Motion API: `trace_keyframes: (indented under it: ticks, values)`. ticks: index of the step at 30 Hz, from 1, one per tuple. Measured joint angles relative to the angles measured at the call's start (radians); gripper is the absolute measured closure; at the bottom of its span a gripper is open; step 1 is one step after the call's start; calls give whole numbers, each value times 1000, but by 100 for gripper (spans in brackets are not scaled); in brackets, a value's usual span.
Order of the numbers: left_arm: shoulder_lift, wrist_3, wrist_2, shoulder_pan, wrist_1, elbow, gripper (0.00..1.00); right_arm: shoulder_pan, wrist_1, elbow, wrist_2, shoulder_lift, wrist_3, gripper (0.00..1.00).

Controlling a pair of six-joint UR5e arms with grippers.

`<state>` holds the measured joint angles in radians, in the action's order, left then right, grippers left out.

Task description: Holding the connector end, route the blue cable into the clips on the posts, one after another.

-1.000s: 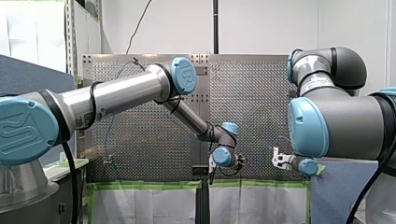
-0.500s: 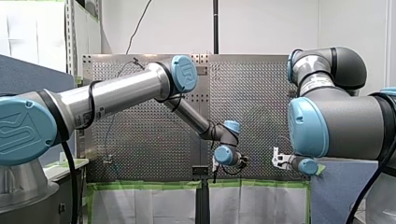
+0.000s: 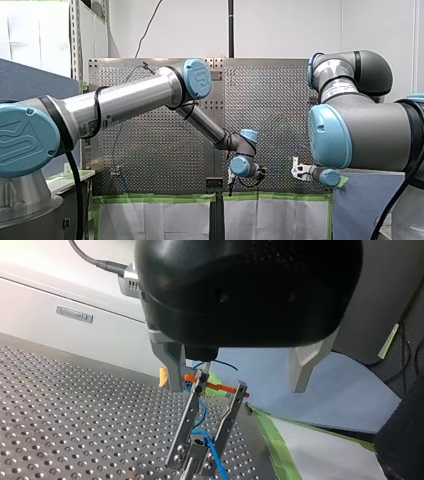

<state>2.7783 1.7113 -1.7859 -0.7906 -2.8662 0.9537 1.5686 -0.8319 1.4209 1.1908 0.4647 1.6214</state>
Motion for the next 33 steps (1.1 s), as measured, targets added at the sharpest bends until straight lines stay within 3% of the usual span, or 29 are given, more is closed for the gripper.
trace_keyframes:
  ticks: [10, 18, 26, 33]
  values:
    - [-3, 17, -23, -6, -2, 3, 2, 0, 4, -1, -1, 0, 8, 100]
    - [-50, 26, -42, -14, 35, 52, 2, 0, 8, -1, -4, 0, 10, 100]
    - [-116, 32, -102, -16, 100, 118, 2, 2, 18, -1, -5, 0, 10, 100]
    - [-172, 73, -158, -14, 156, 173, 2, 1, 19, -1, -12, 0, 11, 100]
